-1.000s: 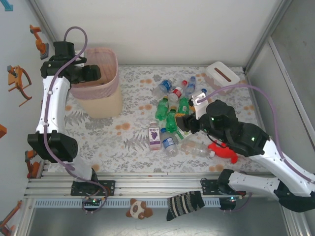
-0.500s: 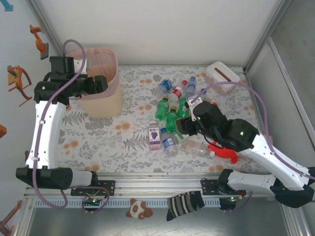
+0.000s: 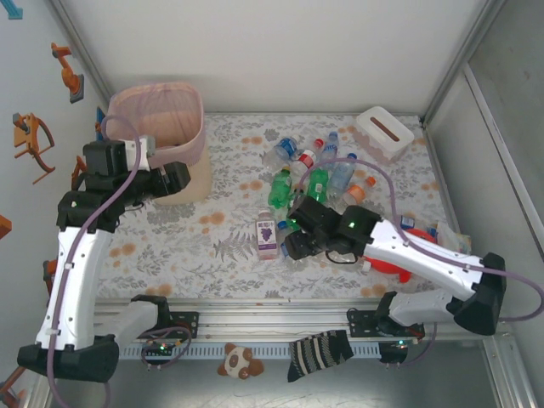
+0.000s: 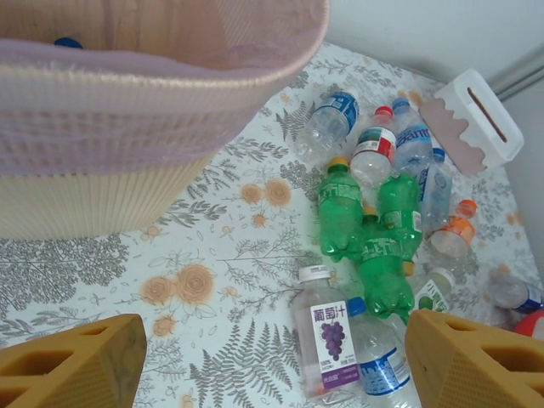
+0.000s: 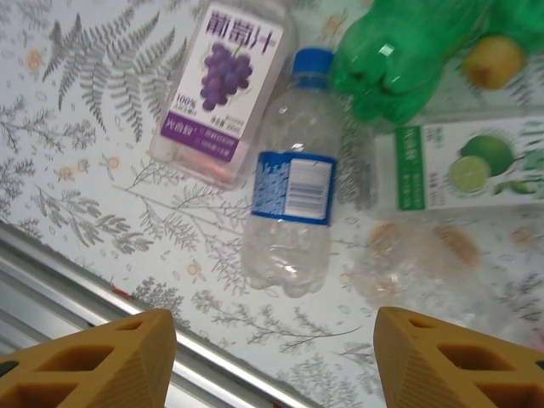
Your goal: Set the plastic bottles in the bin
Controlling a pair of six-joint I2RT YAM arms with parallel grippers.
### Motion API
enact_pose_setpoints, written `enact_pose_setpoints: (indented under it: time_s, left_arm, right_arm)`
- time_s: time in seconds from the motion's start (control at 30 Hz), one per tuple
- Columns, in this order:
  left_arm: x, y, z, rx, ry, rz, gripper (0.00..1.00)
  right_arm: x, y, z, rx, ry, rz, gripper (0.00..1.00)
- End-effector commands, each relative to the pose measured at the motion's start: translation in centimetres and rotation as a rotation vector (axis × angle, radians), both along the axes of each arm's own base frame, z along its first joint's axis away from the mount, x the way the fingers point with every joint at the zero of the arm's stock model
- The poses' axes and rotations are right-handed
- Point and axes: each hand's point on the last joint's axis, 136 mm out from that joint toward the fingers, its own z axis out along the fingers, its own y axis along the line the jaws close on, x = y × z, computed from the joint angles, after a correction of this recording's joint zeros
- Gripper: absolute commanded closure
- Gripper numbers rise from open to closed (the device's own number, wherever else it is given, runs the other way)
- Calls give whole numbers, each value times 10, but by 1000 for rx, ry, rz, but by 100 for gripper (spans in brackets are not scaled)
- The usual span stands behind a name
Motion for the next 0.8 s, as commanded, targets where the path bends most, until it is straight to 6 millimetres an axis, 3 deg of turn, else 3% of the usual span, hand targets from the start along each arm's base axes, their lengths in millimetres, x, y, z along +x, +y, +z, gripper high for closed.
enact_pose_setpoints:
  time_s: [0.0,0.37,0.77]
  left_arm:
    - [-4,-7,5,-70,-18,-1,20]
    - [-13,-9,-4,-104,-5,3,19]
    - [-10,-11,-9,-116,5,-2,19]
  right_arm:
    - [-6,19,-14,55,53,-9,36]
    - [0,20,-76,-24,85,-91,28]
    - [3,7,-125,-139,103,-159,24]
